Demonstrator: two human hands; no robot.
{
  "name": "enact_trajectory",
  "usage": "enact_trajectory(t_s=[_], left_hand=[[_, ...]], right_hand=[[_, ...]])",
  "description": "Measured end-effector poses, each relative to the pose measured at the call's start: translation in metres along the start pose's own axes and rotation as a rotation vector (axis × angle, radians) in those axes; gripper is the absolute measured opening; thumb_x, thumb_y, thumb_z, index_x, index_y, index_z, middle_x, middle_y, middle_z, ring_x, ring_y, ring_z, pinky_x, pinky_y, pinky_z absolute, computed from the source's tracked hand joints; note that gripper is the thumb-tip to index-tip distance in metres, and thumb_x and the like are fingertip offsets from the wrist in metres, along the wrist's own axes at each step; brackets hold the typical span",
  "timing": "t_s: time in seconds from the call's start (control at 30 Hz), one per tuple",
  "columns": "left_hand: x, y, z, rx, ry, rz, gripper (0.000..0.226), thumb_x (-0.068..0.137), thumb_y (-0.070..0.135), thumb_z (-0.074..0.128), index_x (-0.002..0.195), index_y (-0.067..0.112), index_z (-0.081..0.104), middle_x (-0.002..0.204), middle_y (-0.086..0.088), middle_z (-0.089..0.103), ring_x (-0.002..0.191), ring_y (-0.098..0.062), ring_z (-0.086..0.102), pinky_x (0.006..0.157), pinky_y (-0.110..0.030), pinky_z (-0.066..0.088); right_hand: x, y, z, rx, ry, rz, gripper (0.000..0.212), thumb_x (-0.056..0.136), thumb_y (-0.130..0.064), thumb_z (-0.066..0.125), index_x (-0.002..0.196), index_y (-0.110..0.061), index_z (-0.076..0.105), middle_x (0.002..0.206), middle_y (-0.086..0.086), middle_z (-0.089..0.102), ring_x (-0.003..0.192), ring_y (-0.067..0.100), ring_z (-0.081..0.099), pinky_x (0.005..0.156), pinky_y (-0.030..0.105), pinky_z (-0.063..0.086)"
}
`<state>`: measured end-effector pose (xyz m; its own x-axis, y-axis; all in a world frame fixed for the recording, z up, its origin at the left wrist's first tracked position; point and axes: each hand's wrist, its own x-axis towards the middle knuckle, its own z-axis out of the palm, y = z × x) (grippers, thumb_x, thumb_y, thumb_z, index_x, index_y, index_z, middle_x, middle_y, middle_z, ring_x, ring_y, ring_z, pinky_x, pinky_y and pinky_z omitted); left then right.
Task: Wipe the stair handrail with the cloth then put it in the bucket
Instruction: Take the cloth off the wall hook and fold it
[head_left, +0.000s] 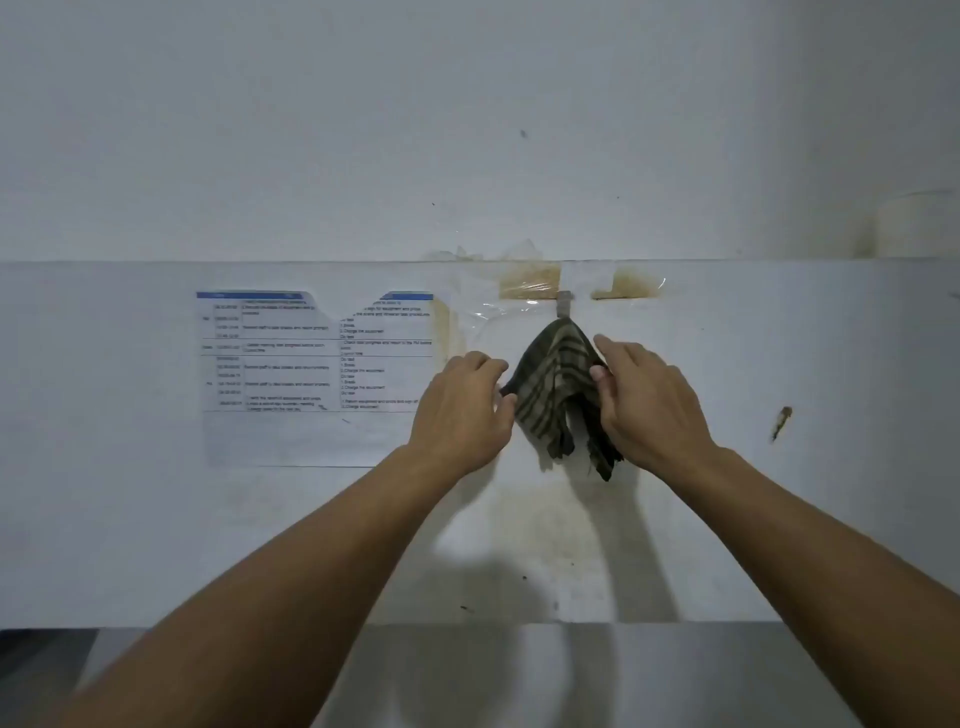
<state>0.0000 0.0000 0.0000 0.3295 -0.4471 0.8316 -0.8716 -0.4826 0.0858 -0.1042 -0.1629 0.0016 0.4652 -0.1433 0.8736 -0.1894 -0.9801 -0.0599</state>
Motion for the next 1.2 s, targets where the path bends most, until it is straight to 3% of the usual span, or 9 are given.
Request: enact_trajectory(t_s=[0.17,0.37,0.5,0.73,0.83,1.0,1.1,1.2], left_hand=[[0.029,0.008,0.029,-0.091,0.037,-0.172,0.025,0.088,0.024,0.058,0.107,0.009,0.061,0.103,-0.009,0.065,0.09,-0.023,0.06,0.076,-0.033,0.048],[0.045,0.016,0.044,-0.075,0.089,-0.297,0.016,0.084,0.023,0.065,0.098,0.017,0.066,0.088,-0.001,0.07,0.081,-0.023,0.064,0.074,-0.038,0.056],[0.051,0.013,0.029,-0.147,0.118,-0.376,0.007,0.08,0.02,0.063,0.083,0.019,0.07,0.083,0.0,0.07,0.079,-0.021,0.064,0.073,-0.036,0.055],[0.059,-0.011,-0.036,-0.4,0.181,-0.501,0.008,0.082,0.011,0.062,0.076,0.014,0.06,0.082,-0.005,0.064,0.085,-0.026,0.063,0.078,-0.04,0.056],[0.047,-0.023,-0.067,-0.446,0.213,-0.515,0.016,0.087,0.009,0.06,0.074,0.018,0.055,0.081,-0.007,0.063,0.075,-0.02,0.06,0.064,-0.03,0.052],[0.002,-0.056,-0.127,-0.471,0.333,-0.639,0.007,0.087,0.008,0.063,0.083,0.011,0.057,0.075,-0.001,0.062,0.065,-0.012,0.058,0.049,-0.014,0.046],[-0.043,-0.083,-0.173,-0.479,0.418,-0.746,0.012,0.083,0.005,0.067,0.088,0.01,0.057,0.077,-0.002,0.063,0.065,-0.015,0.059,0.052,-0.019,0.049],[-0.096,-0.108,-0.229,-0.367,0.502,-0.824,0.02,0.081,0.004,0.069,0.089,0.013,0.053,0.09,-0.005,0.061,0.073,-0.018,0.059,0.061,-0.028,0.05]], right_hand=[[0.019,0.03,0.022,0.124,-0.033,0.125,0.029,0.095,-0.024,0.042,0.117,-0.013,0.058,0.11,0.008,0.064,0.093,0.028,0.059,0.072,0.034,0.043],[0.031,0.041,0.036,0.133,-0.023,0.143,0.021,0.086,-0.022,0.06,0.104,-0.013,0.06,0.094,0.005,0.065,0.078,0.024,0.057,0.065,0.031,0.043],[0.041,0.046,0.035,0.22,-0.029,0.181,0.012,0.083,-0.018,0.06,0.093,-0.017,0.066,0.086,0.005,0.07,0.078,0.025,0.062,0.072,0.04,0.054],[0.072,0.035,0.001,0.449,0.007,0.112,0.005,0.081,-0.018,0.061,0.084,-0.021,0.058,0.084,0.0,0.064,0.082,0.023,0.059,0.076,0.037,0.049],[0.085,0.013,-0.008,0.562,-0.072,0.001,0.007,0.082,-0.016,0.064,0.085,-0.02,0.06,0.078,-0.003,0.062,0.08,0.02,0.058,0.071,0.03,0.043],[0.093,-0.053,0.007,0.828,-0.175,-0.144,0.01,0.085,-0.016,0.06,0.091,-0.021,0.054,0.077,-0.005,0.059,0.072,0.014,0.054,0.069,0.032,0.043],[0.088,-0.115,0.022,0.98,-0.238,-0.231,0.013,0.084,-0.01,0.061,0.084,-0.02,0.052,0.075,-0.003,0.057,0.07,0.012,0.053,0.066,0.031,0.042],[0.079,-0.192,0.032,1.094,-0.327,-0.34,0.019,0.082,-0.002,0.059,0.073,-0.019,0.059,0.076,-0.003,0.062,0.077,0.01,0.059,0.077,0.033,0.047]])
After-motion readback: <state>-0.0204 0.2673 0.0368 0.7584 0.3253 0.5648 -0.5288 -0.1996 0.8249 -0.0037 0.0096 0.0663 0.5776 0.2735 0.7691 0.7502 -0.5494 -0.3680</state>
